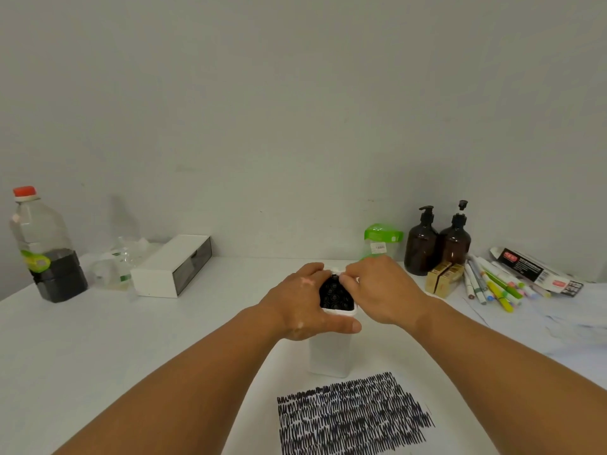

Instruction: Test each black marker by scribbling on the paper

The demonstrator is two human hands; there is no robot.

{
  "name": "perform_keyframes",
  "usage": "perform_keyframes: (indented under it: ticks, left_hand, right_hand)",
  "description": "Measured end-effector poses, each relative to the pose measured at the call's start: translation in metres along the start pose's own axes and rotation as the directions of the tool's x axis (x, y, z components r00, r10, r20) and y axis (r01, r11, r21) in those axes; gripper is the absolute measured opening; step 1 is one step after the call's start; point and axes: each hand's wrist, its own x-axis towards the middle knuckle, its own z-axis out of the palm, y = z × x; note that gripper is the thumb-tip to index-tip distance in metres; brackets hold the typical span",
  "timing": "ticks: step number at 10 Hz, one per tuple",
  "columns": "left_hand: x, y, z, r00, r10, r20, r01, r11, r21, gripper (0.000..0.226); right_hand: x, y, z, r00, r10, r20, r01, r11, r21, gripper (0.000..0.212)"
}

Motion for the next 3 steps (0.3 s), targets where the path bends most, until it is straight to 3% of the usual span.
perform_keyframes:
  ticks: [1,3]
  left_hand:
    - [-0.004,0.002,0.001,1.0,0.002,0.006,-0.002,1.0,-0.028,0.117]
    - [-0.029,0.004,-0.016,0.998,0.001,-0.064,-0.01,0.99,-0.143,0.119]
  right_hand:
    - [-0.004,0.002,-0.002,0.997,-0.019,0.081,0.017,0.999,0.031,0.036]
    - [-0.04,0.02,-0.016,0.968,0.174,-0.18,-0.102,0.932,0.348,0.025]
